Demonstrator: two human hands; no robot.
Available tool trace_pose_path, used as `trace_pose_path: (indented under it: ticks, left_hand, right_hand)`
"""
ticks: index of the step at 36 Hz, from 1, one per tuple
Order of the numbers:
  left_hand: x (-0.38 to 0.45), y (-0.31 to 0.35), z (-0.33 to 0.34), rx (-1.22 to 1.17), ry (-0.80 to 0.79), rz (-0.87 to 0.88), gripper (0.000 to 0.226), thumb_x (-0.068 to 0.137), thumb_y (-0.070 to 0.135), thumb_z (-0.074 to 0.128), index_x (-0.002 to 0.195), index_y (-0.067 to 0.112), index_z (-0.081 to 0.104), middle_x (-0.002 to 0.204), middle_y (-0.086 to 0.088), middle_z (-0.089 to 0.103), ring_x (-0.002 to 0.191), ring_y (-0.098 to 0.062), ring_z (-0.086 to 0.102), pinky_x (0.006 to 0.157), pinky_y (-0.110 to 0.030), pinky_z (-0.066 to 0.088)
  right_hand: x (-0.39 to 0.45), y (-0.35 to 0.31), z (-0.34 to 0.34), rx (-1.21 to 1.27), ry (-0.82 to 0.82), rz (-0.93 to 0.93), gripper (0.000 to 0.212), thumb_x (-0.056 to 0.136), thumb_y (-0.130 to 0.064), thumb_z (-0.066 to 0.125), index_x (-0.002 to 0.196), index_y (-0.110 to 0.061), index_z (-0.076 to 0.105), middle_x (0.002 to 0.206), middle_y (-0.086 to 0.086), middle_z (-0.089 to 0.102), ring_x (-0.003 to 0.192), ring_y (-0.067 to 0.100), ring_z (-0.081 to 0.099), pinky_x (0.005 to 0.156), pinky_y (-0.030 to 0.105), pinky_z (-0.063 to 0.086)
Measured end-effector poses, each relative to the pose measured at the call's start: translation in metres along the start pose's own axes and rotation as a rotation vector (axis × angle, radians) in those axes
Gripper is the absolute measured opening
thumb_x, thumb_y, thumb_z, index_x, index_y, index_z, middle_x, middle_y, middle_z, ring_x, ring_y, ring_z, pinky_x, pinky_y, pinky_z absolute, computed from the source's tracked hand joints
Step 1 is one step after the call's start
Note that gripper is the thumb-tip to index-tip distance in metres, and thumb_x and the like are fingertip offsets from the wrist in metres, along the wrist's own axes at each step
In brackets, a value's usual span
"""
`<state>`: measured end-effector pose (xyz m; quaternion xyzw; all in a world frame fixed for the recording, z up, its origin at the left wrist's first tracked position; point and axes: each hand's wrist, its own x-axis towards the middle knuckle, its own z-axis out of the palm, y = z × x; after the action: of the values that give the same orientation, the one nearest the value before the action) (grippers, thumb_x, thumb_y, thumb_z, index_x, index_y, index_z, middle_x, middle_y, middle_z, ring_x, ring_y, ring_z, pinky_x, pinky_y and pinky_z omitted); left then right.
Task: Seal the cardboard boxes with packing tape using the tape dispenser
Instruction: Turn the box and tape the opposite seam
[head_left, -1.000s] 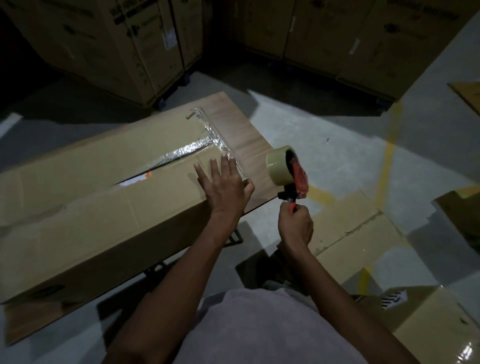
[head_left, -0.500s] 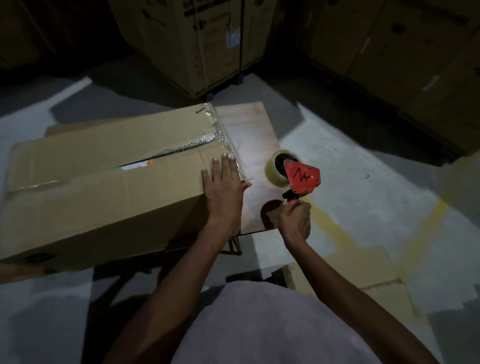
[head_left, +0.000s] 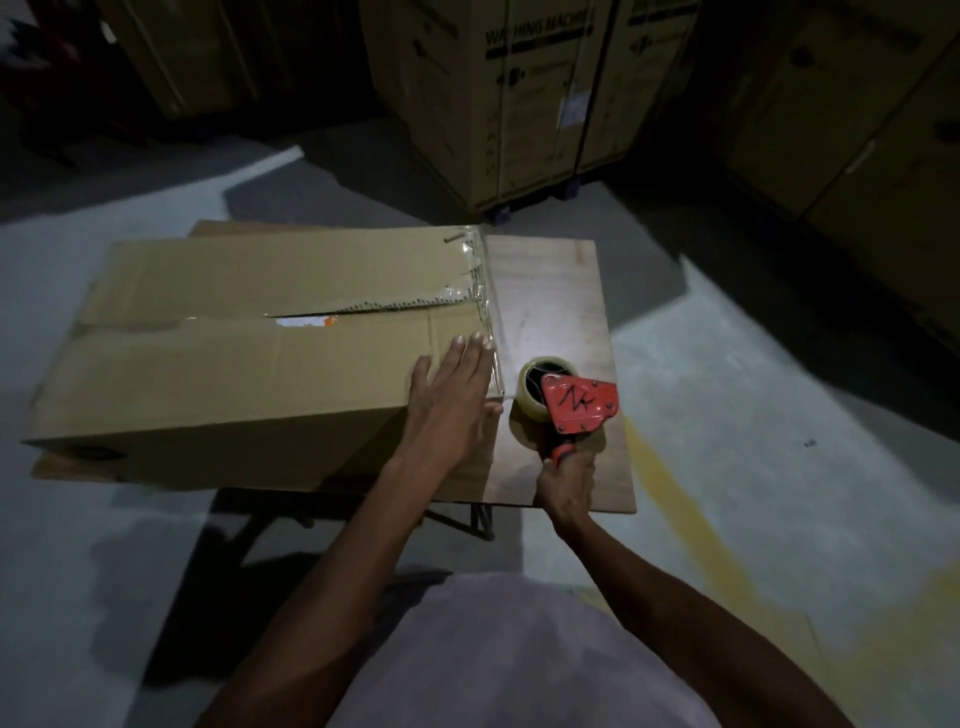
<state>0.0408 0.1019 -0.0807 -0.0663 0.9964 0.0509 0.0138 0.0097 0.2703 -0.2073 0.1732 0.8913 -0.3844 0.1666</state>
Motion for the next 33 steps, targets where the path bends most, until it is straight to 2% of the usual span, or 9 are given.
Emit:
trace_pose_path:
  ticks: [4, 12, 18, 22, 24, 26, 28, 31, 33]
  left_hand:
    - [-0.008, 0.002, -0.004, 0.001, 0.002, 0.014, 0.074, 0.105, 0.049, 0.040, 0.163, 0.018, 0.006, 0.171, 0.000, 0.003, 0.157, -0.018, 0.002, 0.123, -0.047, 0.009]
    - [-0.019, 0.005, -0.017, -0.072, -0.043, 0.002, 0.076, 0.104, 0.048, 0.044, 0.163, 0.021, 0.005, 0.171, 0.004, 0.000, 0.157, -0.014, -0.003, 0.124, -0.041, 0.000]
    - [-0.026, 0.006, -0.030, -0.112, -0.050, 0.015, 0.077, 0.101, 0.050, 0.052, 0.163, 0.024, 0.014, 0.170, 0.006, 0.009, 0.157, -0.012, 0.004, 0.124, -0.040, 0.003]
    - [-0.029, 0.005, -0.033, -0.120, -0.069, 0.029, 0.078, 0.099, 0.051, 0.055, 0.162, 0.024, 0.017, 0.170, 0.005, 0.013, 0.156, -0.013, 0.009, 0.125, -0.043, 0.007]
    - [-0.029, 0.004, -0.034, -0.104, -0.068, 0.052, 0.078, 0.097, 0.053, 0.056, 0.161, 0.024, 0.021, 0.169, 0.004, 0.016, 0.155, -0.014, 0.013, 0.124, -0.043, 0.009]
    - [-0.026, 0.002, -0.035, -0.091, -0.064, 0.078, 0.078, 0.096, 0.055, 0.057, 0.160, 0.025, 0.025, 0.168, 0.004, 0.021, 0.154, -0.016, 0.018, 0.123, -0.043, 0.012]
    - [-0.023, -0.001, -0.038, -0.066, -0.064, 0.119, 0.079, 0.094, 0.059, 0.058, 0.159, 0.025, 0.028, 0.167, 0.003, 0.025, 0.152, -0.018, 0.024, 0.122, -0.043, 0.015]
    - [-0.019, -0.007, -0.042, -0.017, -0.065, 0.186, 0.080, 0.091, 0.063, 0.058, 0.157, 0.025, 0.032, 0.166, 0.001, 0.029, 0.149, -0.021, 0.031, 0.122, -0.044, 0.019]
    - [-0.018, -0.011, -0.045, 0.008, -0.073, 0.229, 0.080, 0.091, 0.064, 0.057, 0.157, 0.025, 0.033, 0.165, 0.001, 0.030, 0.147, -0.021, 0.034, 0.121, -0.044, 0.020]
  right_hand:
    - [0.007, -0.004, 0.002, 0.006, -0.008, 0.031, 0.055, 0.098, -0.011, 0.062, 0.145, 0.004, 0.036, 0.139, 0.027, 0.053, 0.133, 0.048, 0.049, 0.110, 0.059, 0.043]
    - [0.009, -0.019, 0.008, 0.040, -0.104, 0.015, 0.060, 0.096, -0.007, 0.064, 0.148, 0.001, 0.034, 0.146, 0.025, 0.048, 0.135, 0.044, 0.048, 0.113, 0.055, 0.043]
    - [0.007, -0.019, 0.006, 0.048, -0.247, 0.008, 0.052, 0.091, -0.004, 0.070, 0.138, -0.002, 0.048, 0.136, 0.023, 0.057, 0.125, 0.045, 0.057, 0.103, 0.057, 0.053]
    - [0.001, -0.018, -0.004, 0.008, -0.249, 0.025, 0.054, 0.091, -0.016, 0.072, 0.137, -0.004, 0.048, 0.133, 0.022, 0.057, 0.123, 0.045, 0.057, 0.103, 0.057, 0.052]
    - [-0.006, -0.023, -0.015, 0.009, -0.246, 0.016, 0.040, 0.092, -0.020, 0.068, 0.128, -0.008, 0.057, 0.124, 0.021, 0.061, 0.115, 0.043, 0.061, 0.099, 0.054, 0.055]
    - [-0.014, -0.031, -0.027, 0.080, -0.271, -0.011, 0.013, 0.096, -0.022, 0.061, 0.104, -0.014, 0.067, 0.108, 0.018, 0.067, 0.094, 0.034, 0.065, 0.082, 0.043, 0.059]
    - [-0.024, -0.040, -0.038, 0.223, -0.300, 0.020, 0.025, 0.105, -0.028, 0.050, 0.093, -0.012, 0.065, 0.096, 0.015, 0.067, 0.077, 0.026, 0.061, 0.067, 0.033, 0.050]
    - [-0.044, -0.053, -0.055, 0.468, -0.376, 0.129, 0.048, 0.113, -0.043, 0.033, 0.110, -0.008, 0.066, 0.090, 0.011, 0.071, 0.073, 0.022, 0.063, 0.065, 0.032, 0.051]
    - [-0.059, -0.061, -0.065, 0.549, -0.431, 0.156, 0.055, 0.112, -0.053, 0.031, 0.115, -0.012, 0.068, 0.092, 0.009, 0.076, 0.076, 0.022, 0.068, 0.070, 0.034, 0.055]
